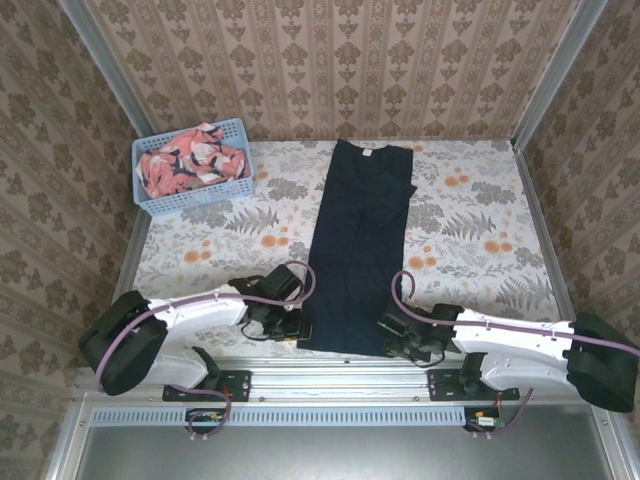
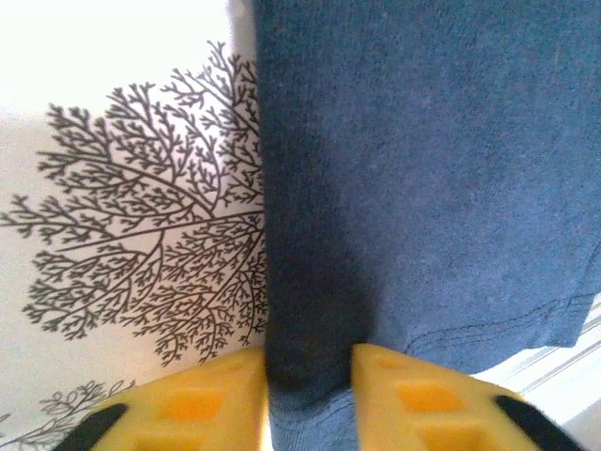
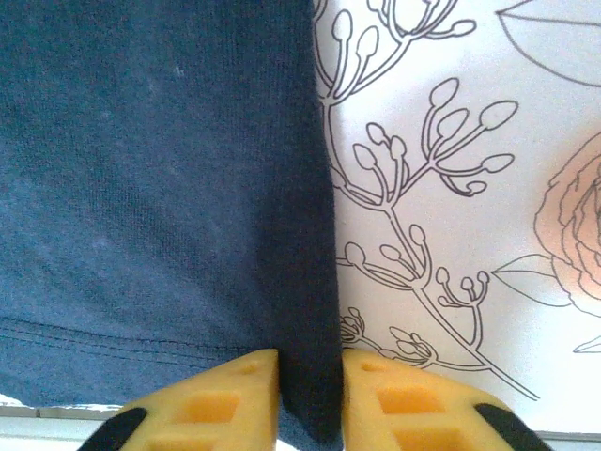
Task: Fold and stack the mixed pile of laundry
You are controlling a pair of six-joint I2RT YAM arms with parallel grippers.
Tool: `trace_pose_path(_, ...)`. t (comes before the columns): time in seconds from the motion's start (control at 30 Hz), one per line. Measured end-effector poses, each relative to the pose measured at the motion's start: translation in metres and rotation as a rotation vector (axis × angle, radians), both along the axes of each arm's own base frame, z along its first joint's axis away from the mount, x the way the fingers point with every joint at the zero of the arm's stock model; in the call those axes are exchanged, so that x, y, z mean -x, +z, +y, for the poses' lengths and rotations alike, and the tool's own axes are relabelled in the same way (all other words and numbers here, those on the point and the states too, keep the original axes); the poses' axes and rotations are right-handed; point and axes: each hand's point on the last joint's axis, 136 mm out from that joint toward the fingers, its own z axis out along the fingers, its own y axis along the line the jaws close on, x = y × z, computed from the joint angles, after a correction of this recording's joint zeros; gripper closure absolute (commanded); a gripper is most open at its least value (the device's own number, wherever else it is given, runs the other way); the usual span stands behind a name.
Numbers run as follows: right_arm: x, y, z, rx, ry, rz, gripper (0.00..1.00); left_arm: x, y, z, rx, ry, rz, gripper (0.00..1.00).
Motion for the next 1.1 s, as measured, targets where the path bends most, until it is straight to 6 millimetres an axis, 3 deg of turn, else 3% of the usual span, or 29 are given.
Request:
trace_pose_path(0.17, -0.016, 0.009, 0.028, -0.1, 0.018, -0.062, 0.93, 0.002, 0.0, -0.009, 0.018, -0.009, 0.013, 0.86)
trace_pose_path(0.27, -0.022, 0.015, 0.039, -0.145, 0.028, -0.093, 0.97, 0.005, 0.004, -0.024, 0.068, -0.044, 0.018, 1.0)
trace_pose_path(0.53, -0.033, 0.026, 0.047, -0.184, 0.037, -0.133, 1.0, -0.012, 0.034, -0.05, 0.154, -0.061, -0.035, 1.0)
trace_pose_path(0.73, -0.057, 0.049, 0.032, -0.226, -0.009, -0.19, 1.0, -0.055, 0.067, -0.055, 0.223, 0.0, -0.141, 1.0)
trace_pose_path(0.97, -0.105, 0.089, 0.02, -0.271, -0.049, -0.281, 1.0, -0.12, 0.11, -0.071, 0.294, 0.055, -0.285, 1.0)
trace_pose_path(1.1, -0.133, 0.102, 0.011, -0.263, -0.066, -0.315, 1.0, -0.158, 0.116, -0.078, 0.309, 0.094, -0.333, 1.0)
